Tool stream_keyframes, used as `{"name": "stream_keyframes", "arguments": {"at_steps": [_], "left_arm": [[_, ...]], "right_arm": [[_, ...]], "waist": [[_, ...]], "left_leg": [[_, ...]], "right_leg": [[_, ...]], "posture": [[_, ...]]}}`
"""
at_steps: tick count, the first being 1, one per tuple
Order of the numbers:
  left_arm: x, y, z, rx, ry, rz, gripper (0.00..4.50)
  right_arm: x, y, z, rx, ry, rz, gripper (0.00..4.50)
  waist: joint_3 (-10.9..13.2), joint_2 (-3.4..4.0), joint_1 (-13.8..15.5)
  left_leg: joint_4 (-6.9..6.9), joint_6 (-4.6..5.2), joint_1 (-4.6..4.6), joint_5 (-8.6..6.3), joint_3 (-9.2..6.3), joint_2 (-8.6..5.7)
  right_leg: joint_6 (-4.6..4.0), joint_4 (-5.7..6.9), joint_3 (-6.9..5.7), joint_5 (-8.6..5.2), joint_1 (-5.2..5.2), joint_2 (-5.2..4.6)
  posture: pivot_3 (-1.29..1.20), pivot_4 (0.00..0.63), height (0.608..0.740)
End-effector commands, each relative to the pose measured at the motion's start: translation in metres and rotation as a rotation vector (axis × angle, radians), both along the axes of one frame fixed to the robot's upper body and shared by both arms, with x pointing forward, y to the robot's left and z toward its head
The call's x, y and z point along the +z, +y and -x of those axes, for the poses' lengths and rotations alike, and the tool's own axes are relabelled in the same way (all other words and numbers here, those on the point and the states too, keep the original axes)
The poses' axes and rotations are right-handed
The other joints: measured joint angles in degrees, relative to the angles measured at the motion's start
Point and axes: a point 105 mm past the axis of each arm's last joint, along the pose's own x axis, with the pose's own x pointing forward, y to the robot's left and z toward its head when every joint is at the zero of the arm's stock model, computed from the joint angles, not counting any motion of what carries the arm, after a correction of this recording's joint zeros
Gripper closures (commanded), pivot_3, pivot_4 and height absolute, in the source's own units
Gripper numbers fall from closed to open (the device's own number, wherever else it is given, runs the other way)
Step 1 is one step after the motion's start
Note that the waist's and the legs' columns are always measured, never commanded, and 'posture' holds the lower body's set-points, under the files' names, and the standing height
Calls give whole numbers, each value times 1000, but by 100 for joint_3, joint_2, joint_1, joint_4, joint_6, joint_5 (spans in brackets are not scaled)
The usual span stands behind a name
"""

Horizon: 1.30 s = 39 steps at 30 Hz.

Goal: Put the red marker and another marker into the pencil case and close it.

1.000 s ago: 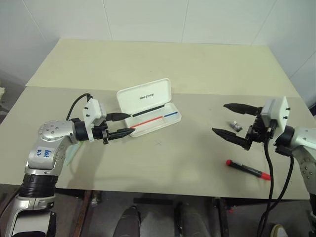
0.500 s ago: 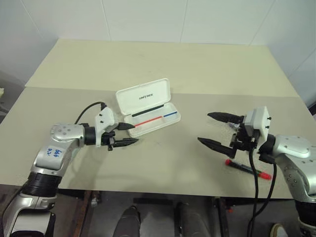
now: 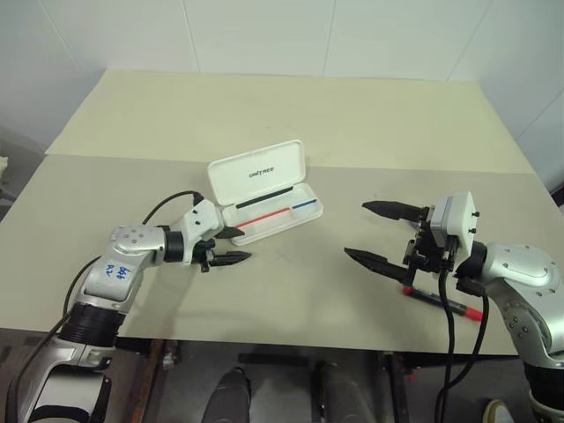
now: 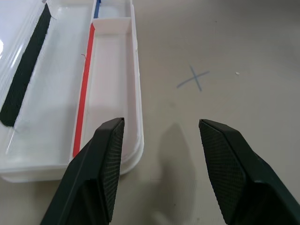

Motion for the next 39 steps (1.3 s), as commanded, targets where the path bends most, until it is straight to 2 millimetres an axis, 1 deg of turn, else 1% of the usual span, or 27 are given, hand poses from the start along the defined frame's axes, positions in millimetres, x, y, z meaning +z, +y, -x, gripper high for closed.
{"name": "stream_keyframes", "arguments": {"at_steps": [1, 8, 9, 12, 16, 20, 26, 30, 35, 39], "left_arm": [[-3, -3, -2, -4, -7, -22, 1915], [-7, -13, -10, -6, 11, -36, 1915], [-8, -13, -13, 7, 16, -44, 2251], [-8, -11, -17, 27, 19, -60, 3076], [-7, -10, -18, 24, 25, -75, 4442], [-7, -11, -19, 13, 29, -98, 4478], [4, -16, -2, -135, 14, -146, 4478], [7, -14, 6, -186, 12, -175, 4478], [13, -6, 24, -234, 28, -228, 4478], [17, -11, 30, -256, 9, -216, 4478]], "right_arm": [[11, 7, 8, 23, -53, -18, 0], [16, 9, 10, 13, -79, -33, 0], [17, 9, 11, 12, -83, -36, 0], [19, 10, 12, 7, -94, -41, 0], [21, 10, 12, 0, -103, -46, 0], [22, 10, 12, -3, -107, -49, 0], [20, 7, 11, -3, -93, -32, 0], [18, 2, 12, -7, -76, -16, 0], [16, -6, 14, -23, -58, 4, 0], [16, -5, 14, -28, -56, -1, 0]], "waist": [[0, 0, 0], [0, 0, -1], [0, 0, 0], [0, 0, -23], [0, 0, -11], [-1, 0, -4], [0, 1, -20], [0, 0, -6], [0, 0, -9], [0, 0, -8]], "left_leg": [[0, 0, 0, 0, 0, 0], [2, 0, 1, 0, 0, 0], [3, 0, 1, 0, 0, 0], [3, 0, 2, 0, 0, 0], [0, 0, 3, 0, 0, 0], [2, 0, 3, 0, 0, 0], [-1, 0, 3, 0, 0, 0], [-3, 2, -1, -1, 0, 0], [-4, 3, -2, -2, 0, 0], [-1, 3, -2, -2, 0, 0]], "right_leg": [[0, 0, 0, 0, 0, 0], [2, 4, 0, 1, 0, 0], [2, 4, 0, 1, 0, 0], [3, 4, 0, 1, 0, 0], [3, 5, 0, 1, 0, 0], [4, 6, 0, 2, 0, 0], [2, 6, 0, 1, -1, 1], [2, 4, 0, 0, -2, 1], [2, 1, 0, 0, -2, 1], [-10, 3, 0, -6, -2, 0]], "posture": [[0, 150, 740], [0, 150, 740], [0, 150, 740], [0, 150, 740], [0, 150, 740], [0, 150, 740], [0, 150, 740], [0, 150, 740], [0, 150, 740], [0, 150, 740]]}}
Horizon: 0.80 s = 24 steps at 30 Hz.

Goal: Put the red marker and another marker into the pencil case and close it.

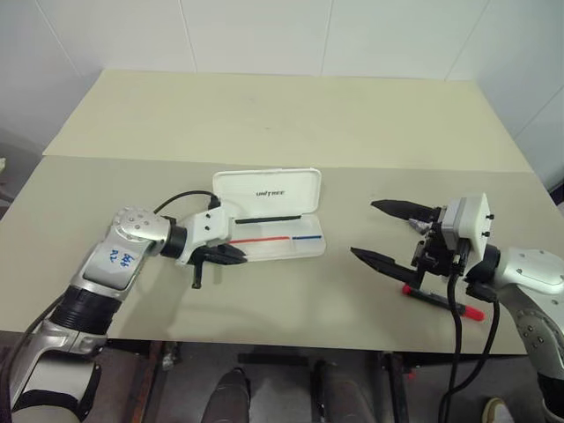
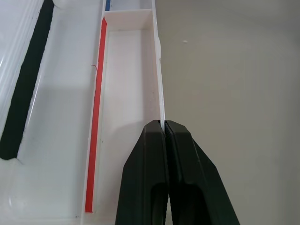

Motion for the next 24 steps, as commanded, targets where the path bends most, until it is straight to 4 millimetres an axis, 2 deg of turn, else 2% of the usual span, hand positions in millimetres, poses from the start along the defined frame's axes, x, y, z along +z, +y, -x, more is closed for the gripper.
{"name": "stream_keyframes", "arguments": {"at_steps": [1, 5, 10, 15, 20, 21, 24], "left_arm": [[11, -9, 10, -50, -34, 33, 4478], [8, -16, 16, -63, -31, 47, 4478], [-12, -12, 19, -47, -7, 14, 4478], [-16, -4, 16, -27, -1, 0, 4478], [-14, -7, 15, -17, 16, 31, 4478], [-11, -10, 14, -18, 2, 42, 4058], [-1, -14, 17, -38, -19, 69, 3170]], "right_arm": [[10, 2, 5, 10, -43, -7, 0], [10, 4, 6, 9, -40, -17, 0], [11, 5, 7, 5, -39, -22, 0], [12, 5, 7, 2, -41, -22, 0], [12, 6, 7, 3, -42, -25, 0], [12, 7, 6, 4, -42, -28, 0], [12, 8, 5, 8, -40, -32, 0]], "waist": [[0, 0, 0], [0, 0, 1], [0, -1, -6], [0, 0, 1], [0, 0, -1], [0, 0, -1], [0, 0, -1]], "left_leg": [[1, 0, 0, 0, 0, 0], [2, 0, 0, 0, 0, 0], [1, 0, 0, 0, 0, 1], [5, 0, 0, 0, 0, 0], [4, 0, 1, 0, 0, 0], [4, 0, 1, 0, 0, 0], [5, 0, 1, 0, 0, 0]], "right_leg": [[-6, 0, 0, -3, 0, 0], [-12, 1, 0, -6, 0, 0], [-7, 1, 0, -4, 0, 0], [-20, 1, 0, -10, 1, 0], [-22, 2, 0, -11, 1, 0], [-22, 2, 0, -11, 1, 0], [-19, 4, 0, -10, 1, 0]], "posture": [[0, 150, 740], [0, 150, 740], [0, 150, 740], [0, 150, 740], [0, 150, 740], [0, 150, 740], [0, 150, 740]]}}
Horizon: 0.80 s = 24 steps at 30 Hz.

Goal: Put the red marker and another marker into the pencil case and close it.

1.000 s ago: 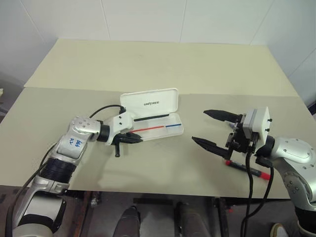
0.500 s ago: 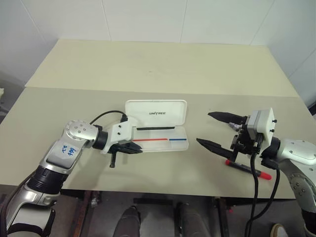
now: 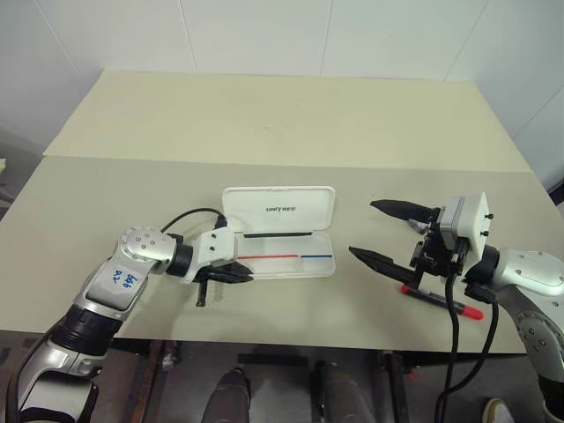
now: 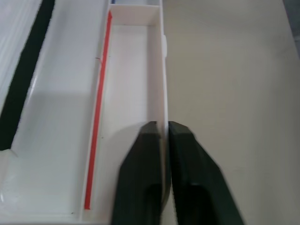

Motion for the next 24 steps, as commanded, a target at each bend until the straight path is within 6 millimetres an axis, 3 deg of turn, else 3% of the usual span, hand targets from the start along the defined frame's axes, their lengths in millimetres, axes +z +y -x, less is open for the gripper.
{"name": "stream_keyframes", "arguments": {"at_steps": [1, 2, 9, 12, 18, 24], "left_arm": [[23, -8, 3, -28, -46, 61, 2837], [26, -9, 4, -33, -41, 75, 2521], [60, -10, 18, -37, 30, 247, 2521], [88, 1, 35, -107, 41, 318, 1939], [101, 14, 34, -34, -4, 379, 22], [97, 27, 35, -34, -9, 381, 22]], "right_arm": [[9, 5, 4, 22, -43, -13, 0], [9, 5, 4, 23, -41, -15, 0], [4, 5, 3, 29, -19, -28, 0], [1, -4, 2, -13, 17, -53, 0], [-22, -47, 12, -160, 128, 24, 0], [-51, -81, 30, -236, 257, 104, 0]], "waist": [[0, 0, 1], [0, 0, 1], [0, 0, -3], [2, -3, -9], [1, -2, 62], [0, -2, 58]], "left_leg": [[0, 0, 0, 0, 0, 0], [0, 0, 0, 0, 0, 0], [-1, 0, 1, 0, 0, 0], [-1, 0, 1, 0, -1, 1], [-1, 1, -1, -1, -1, -1], [1, 0, 5, 0, 0, 0]], "right_leg": [[0, 0, 0, 0, 0, 0], [1, 0, 0, 0, 0, 0], [3, 1, 0, 1, 0, 0], [2, 5, 0, 1, -1, 0], [-5, -3, 0, -3, 2, -1], [-49, -1, 0, -27, 5, 0]], "posture": [[0, 150, 740], [0, 150, 740], [0, 150, 740], [0, 150, 740], [0, 150, 740], [0, 150, 740]]}}
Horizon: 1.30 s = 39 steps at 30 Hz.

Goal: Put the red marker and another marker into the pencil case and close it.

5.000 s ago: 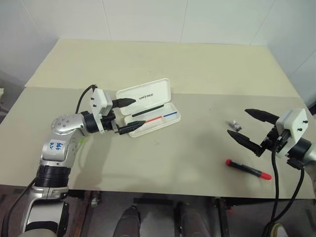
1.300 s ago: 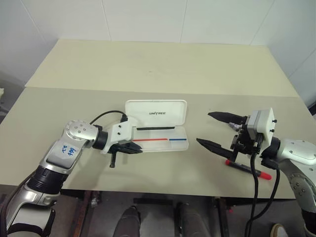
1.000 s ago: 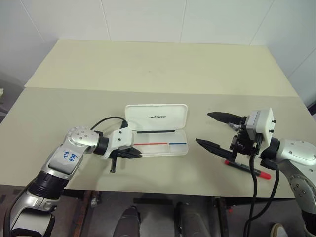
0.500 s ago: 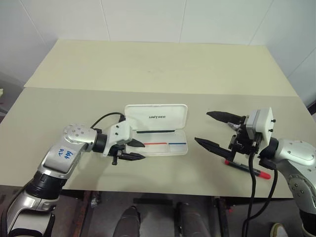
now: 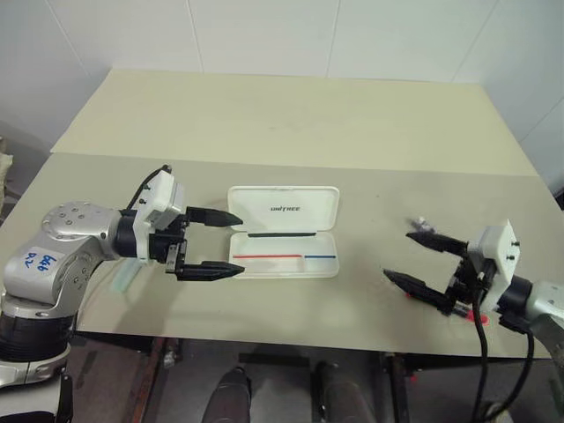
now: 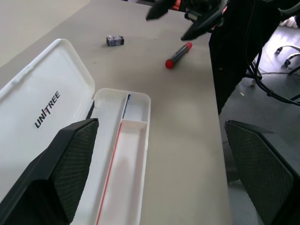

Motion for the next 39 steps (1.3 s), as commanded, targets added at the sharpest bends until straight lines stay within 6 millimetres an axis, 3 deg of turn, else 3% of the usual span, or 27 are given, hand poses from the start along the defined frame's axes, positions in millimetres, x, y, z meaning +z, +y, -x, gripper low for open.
{"name": "stream_keyframes", "arguments": {"at_steps": [1, 9, 16, 26, 29, 39], "left_arm": [[6, 5, 3, -16, -32, 9, 22], [-4, 5, 1, -91, -36, -25, 22], [-8, 6, 5, -106, -29, -42, 22], [-13, 45, -10, 6, -108, -105, 22], [-14, 51, -12, 21, -125, -120, 0], [-18, 57, -13, 33, -130, -125, 0]], "right_arm": [[1, -18, 5, -19, -12, 57, 0], [-40, -76, 15, 10, 160, 255, 0], [-50, -102, 8, -9, 195, 290, 0], [-68, -125, 0, 17, 248, 368, 0], [-71, -123, -3, 36, 257, 365, 641], [-71, -107, -9, 107, 244, 348, 3962]], "waist": [[0, 0, -21], [0, -1, -74], [1, -3, -74], [0, -5, -80], [-3, -10, -81], [-10, -21, -105]], "left_leg": [[4, 0, -1, 0, 2, -1], [10, 4, 10, 5, 11, 0], [9, 3, 9, 6, 11, 0], [10, 3, 13, 6, 12, 0], [12, 2, 17, 7, 11, 0], [12, 0, 23, 9, 11, 1]], "right_leg": [[-2, -2, 1, -1, 0, -1], [-8, -12, 3, 3, 11, -1], [-6, -11, 5, 5, 11, -1], [-5, -8, 6, 5, 13, -1], [-3, -8, 6, 7, 18, -1], [-2, 3, 7, 8, 19, -1]], "posture": [[0, 150, 740], [0, 150, 740], [0, 150, 740], [0, 150, 740], [0, 150, 740], [0, 150, 740]]}}
